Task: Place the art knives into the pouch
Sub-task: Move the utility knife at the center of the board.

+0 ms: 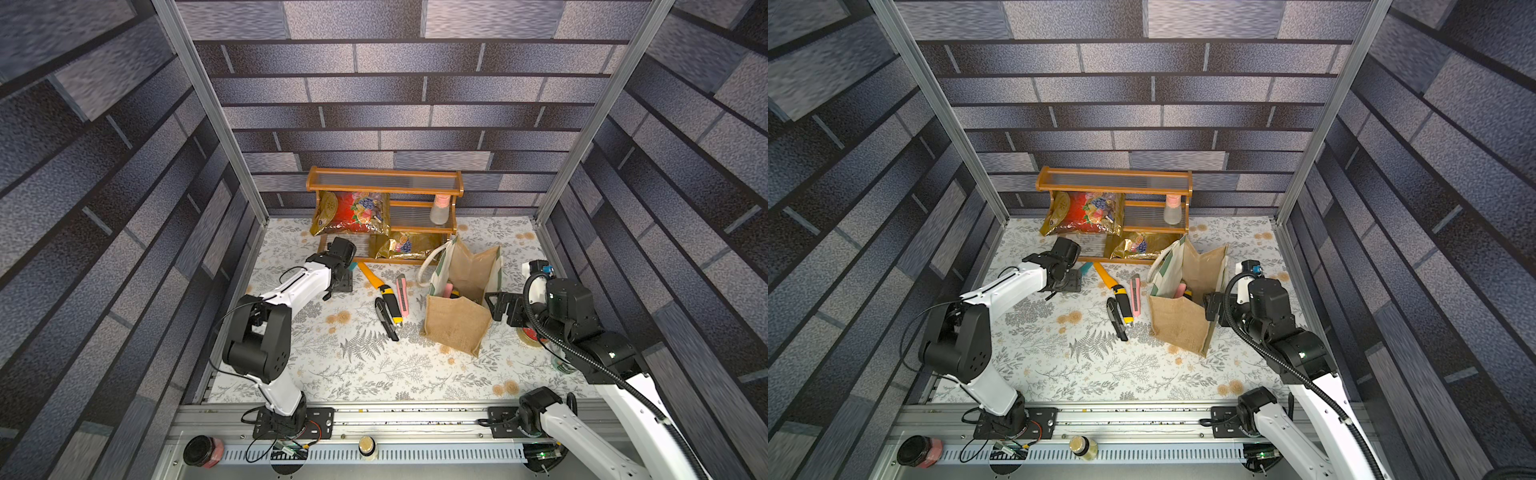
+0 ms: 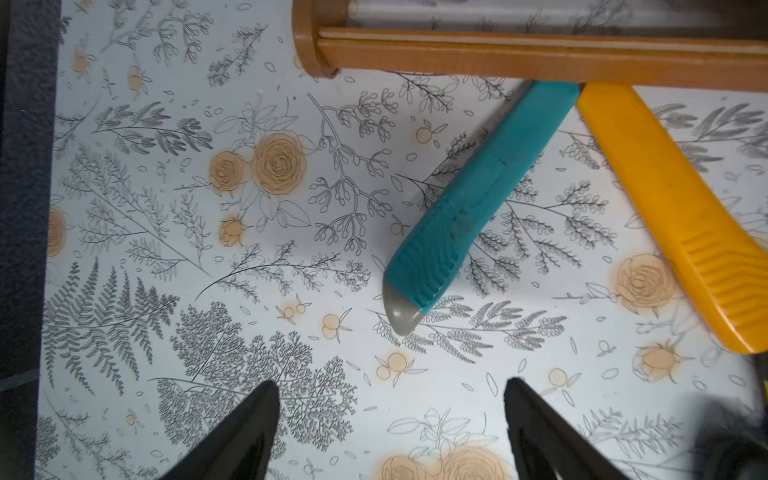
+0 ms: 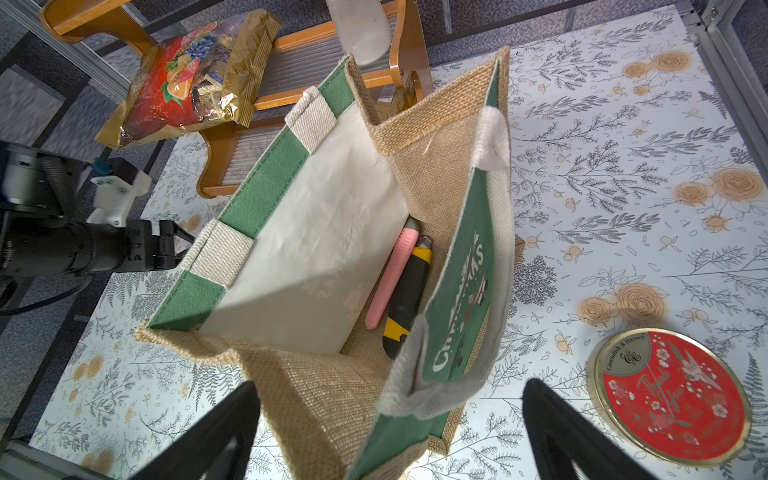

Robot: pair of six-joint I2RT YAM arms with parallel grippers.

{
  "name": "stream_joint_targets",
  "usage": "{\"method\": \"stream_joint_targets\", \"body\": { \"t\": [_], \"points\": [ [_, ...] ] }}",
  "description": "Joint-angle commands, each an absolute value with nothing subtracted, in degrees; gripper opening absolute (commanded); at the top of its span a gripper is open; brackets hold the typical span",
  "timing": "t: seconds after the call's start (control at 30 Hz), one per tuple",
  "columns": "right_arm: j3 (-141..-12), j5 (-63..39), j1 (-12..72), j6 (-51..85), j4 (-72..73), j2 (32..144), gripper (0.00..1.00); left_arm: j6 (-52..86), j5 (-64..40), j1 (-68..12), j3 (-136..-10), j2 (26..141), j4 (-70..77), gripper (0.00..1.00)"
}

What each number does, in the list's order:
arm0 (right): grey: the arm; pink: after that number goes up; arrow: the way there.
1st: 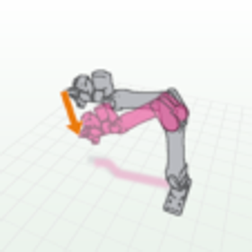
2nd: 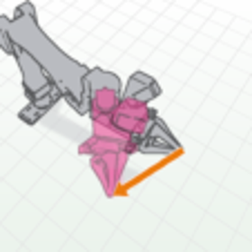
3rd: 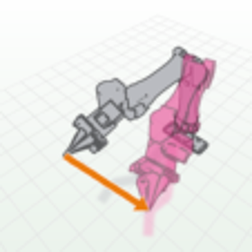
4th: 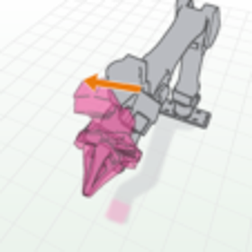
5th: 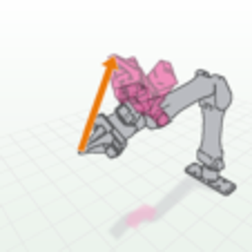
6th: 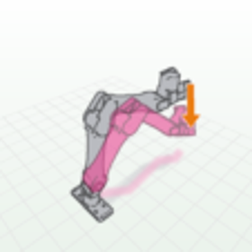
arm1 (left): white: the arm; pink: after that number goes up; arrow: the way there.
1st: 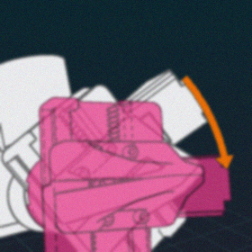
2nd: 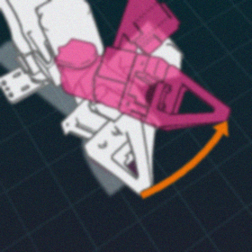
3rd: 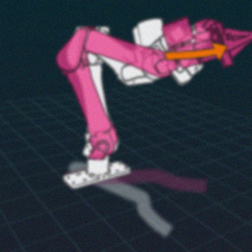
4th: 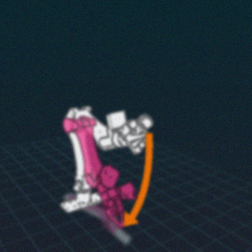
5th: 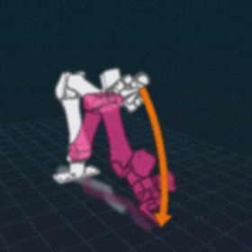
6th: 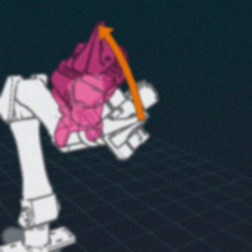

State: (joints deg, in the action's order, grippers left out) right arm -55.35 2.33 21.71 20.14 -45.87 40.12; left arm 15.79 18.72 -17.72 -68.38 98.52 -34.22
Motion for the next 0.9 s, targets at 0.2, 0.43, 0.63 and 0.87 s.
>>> {"method": "stream_joint_targets", "body": {
  "t": [0.2, 0.43, 0.63, 0.87],
  "points": [
    [-56.9, 4.3, 21.4, 20.4, -46.5, 39.7, 1.00, 9.7, 24.9, -19.3, -75.9, 107.0, -36.5, 0.65],
    [-57.0, 6.2, 21.4, 19.3, -46.6, 39.5, 1.00, 8.4, 26.8, -19.8, -80.6, 112.8, -40.6, 0.62],
    [-57.1, 6.5, 21.4, 18.7, -46.7, 40.0, 1.00, 8.2, 26.6, -20.0, -83.7, 116.0, -42.6, 0.60],
    [-56.6, 8.0, 21.4, 18.4, -47.3, 39.2, 1.00, 7.2, 22.6, -18.6, -86.7, 118.8, -45.2, 0.55]
  ]
}}
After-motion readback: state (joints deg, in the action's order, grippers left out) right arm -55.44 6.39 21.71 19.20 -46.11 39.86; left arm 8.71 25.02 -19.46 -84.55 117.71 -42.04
